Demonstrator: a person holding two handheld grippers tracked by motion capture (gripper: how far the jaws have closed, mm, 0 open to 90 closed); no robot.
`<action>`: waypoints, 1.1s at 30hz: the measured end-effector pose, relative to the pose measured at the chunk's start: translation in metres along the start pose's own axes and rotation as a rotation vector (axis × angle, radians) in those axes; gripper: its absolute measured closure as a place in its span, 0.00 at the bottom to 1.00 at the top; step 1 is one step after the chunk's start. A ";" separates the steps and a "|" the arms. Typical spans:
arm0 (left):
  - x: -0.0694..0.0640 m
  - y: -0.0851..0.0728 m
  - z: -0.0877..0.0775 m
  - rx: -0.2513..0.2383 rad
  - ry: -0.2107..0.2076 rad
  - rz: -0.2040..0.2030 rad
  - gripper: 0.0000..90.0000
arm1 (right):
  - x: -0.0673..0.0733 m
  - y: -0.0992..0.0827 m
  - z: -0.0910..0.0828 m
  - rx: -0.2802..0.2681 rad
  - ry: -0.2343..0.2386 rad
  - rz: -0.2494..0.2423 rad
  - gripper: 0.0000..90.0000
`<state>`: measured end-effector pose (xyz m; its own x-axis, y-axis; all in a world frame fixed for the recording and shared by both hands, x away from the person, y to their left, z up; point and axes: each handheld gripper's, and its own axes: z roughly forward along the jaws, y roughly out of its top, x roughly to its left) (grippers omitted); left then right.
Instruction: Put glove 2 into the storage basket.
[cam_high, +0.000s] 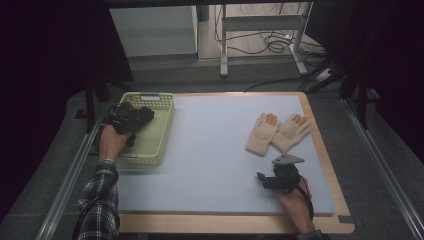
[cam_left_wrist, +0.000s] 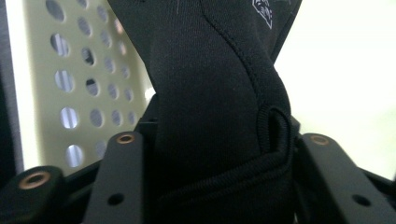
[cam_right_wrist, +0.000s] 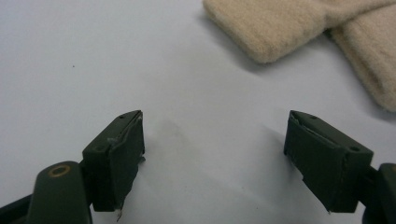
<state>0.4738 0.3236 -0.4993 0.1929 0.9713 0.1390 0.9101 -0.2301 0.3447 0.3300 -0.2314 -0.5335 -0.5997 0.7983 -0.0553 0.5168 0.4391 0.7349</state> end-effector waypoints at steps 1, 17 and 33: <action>0.000 0.000 0.001 0.006 0.002 -0.003 0.53 | 0.000 0.000 0.000 0.000 0.000 0.000 0.22; 0.004 -0.001 -0.025 -0.088 -0.119 -0.033 0.02 | 0.000 0.000 0.000 0.000 0.000 -0.001 0.22; -0.016 -0.012 -0.049 -0.248 -0.230 0.059 0.00 | 0.000 0.000 0.000 -0.001 -0.003 -0.002 0.22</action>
<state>0.4421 0.3079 -0.4599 0.3457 0.9375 -0.0385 0.7835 -0.2659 0.5616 0.3296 -0.2310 -0.5335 -0.5991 0.7985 -0.0586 0.5153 0.4405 0.7352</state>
